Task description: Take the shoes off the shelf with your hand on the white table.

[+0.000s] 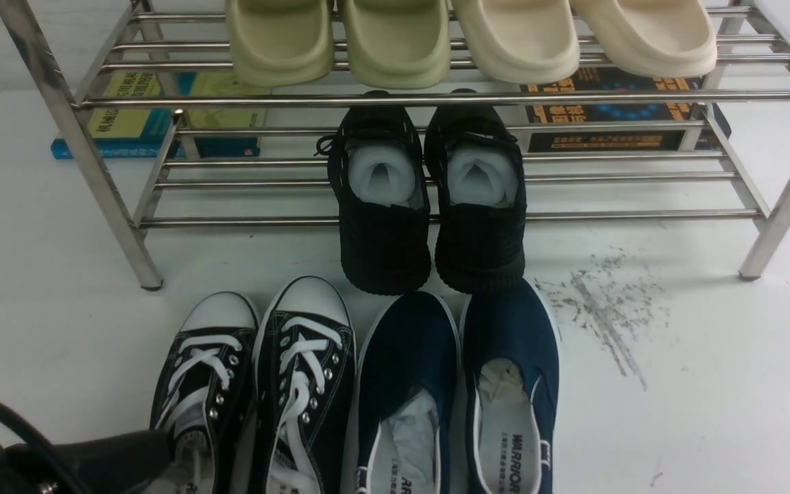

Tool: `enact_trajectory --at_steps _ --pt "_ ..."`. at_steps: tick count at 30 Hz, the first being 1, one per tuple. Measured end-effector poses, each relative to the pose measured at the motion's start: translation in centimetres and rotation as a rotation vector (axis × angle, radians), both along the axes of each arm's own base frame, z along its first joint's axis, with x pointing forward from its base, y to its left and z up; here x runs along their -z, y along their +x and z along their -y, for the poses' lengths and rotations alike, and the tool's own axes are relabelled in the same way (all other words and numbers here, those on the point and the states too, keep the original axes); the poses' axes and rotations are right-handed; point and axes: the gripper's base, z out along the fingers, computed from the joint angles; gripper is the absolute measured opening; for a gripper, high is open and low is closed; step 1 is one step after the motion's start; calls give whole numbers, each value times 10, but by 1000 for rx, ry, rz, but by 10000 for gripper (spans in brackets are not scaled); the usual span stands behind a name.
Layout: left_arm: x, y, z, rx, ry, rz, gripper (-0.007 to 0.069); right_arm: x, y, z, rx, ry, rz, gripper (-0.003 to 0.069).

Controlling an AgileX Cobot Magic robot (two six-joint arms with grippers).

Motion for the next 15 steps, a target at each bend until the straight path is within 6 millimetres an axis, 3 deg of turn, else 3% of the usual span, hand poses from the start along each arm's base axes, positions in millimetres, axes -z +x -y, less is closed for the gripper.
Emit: enact_trajectory --at_steps 10,15 --pt "9 -3 0 66 44 59 34 0 0 0 0 0 0 239" --pt "17 -9 -12 44 42 214 39 0 0 0 0 0 0 239"
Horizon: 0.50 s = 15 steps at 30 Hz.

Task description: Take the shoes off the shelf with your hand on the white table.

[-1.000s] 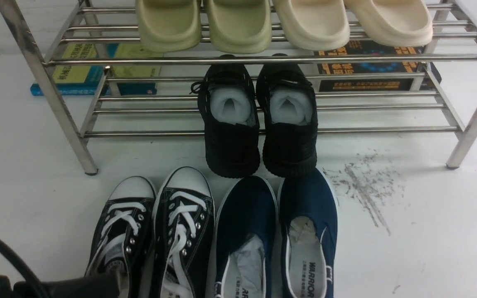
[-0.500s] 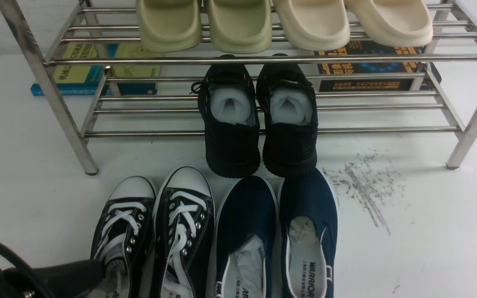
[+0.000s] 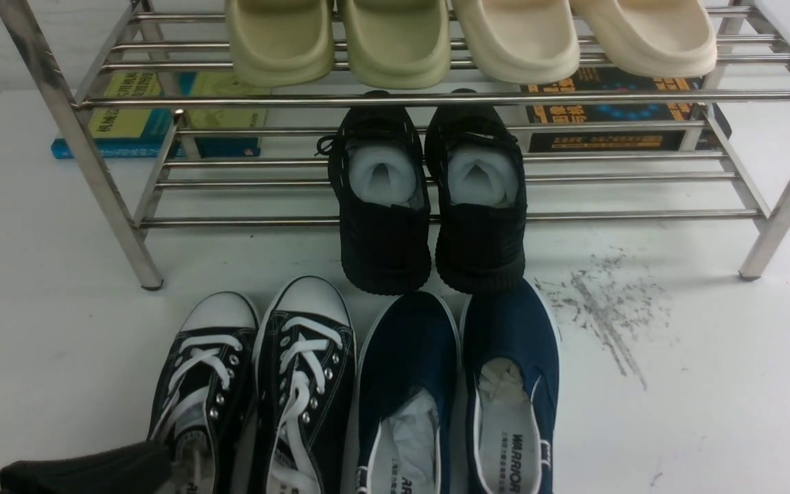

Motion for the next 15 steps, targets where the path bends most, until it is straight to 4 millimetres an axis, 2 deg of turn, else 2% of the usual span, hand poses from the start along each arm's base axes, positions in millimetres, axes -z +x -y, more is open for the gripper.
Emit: enact_trajectory --at_steps 3,8,15 --pt "10 1 -10 -98 40 90 43 0 0 0 0 0 0 239" --pt "27 0 -26 -291 81 121 47 0 0 0 0 0 0 239" --pt "73 -3 -44 -550 117 45 54 0 0 0 0 0 0 239"
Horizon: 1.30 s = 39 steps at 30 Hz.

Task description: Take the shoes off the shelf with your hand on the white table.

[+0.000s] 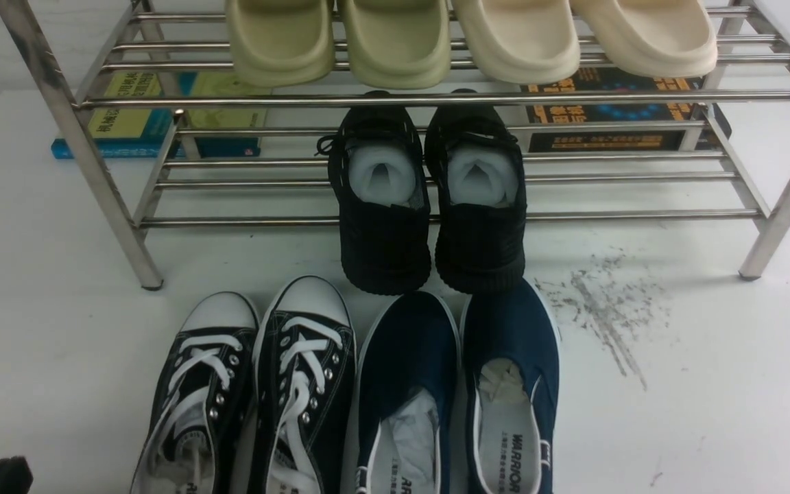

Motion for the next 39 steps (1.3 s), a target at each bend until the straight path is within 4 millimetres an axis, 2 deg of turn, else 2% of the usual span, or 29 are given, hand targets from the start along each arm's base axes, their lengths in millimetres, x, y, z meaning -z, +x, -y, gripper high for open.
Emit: enact_trajectory --at_steps 3,10,19,39 --pt "8 -2 -2 -34 -6 -2 55 0 0 0 0 0 0 239" --pt "8 -6 -5 -67 -5 31 64 0 0 0 0 0 0 239" --pt "9 -8 -6 -108 -123 18 66 0 0 0 0 0 0 239" --pt "10 -10 -6 -128 -170 -32 76 0 0 0 0 1 0 239"
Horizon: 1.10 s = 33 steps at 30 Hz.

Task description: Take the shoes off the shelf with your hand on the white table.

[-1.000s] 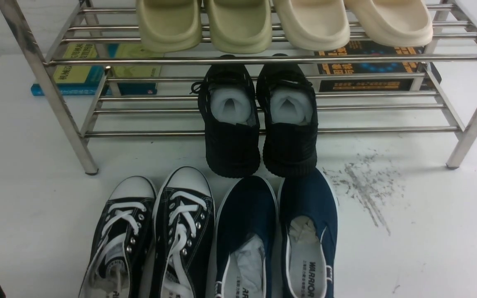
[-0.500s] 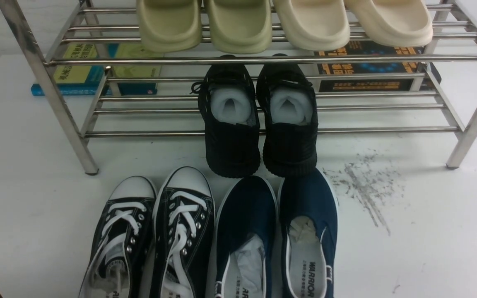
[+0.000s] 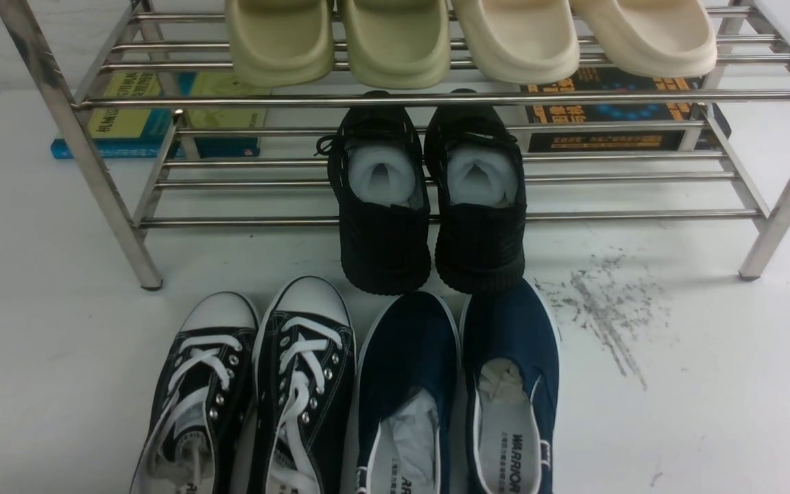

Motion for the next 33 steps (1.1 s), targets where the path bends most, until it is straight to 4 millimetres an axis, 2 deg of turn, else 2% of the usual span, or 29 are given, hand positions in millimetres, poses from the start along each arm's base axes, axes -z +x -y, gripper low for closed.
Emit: enact_trajectory --at_steps 33 --pt "-1 0 -1 -2 26 5 90 0 0 0 0 -1 0 239"
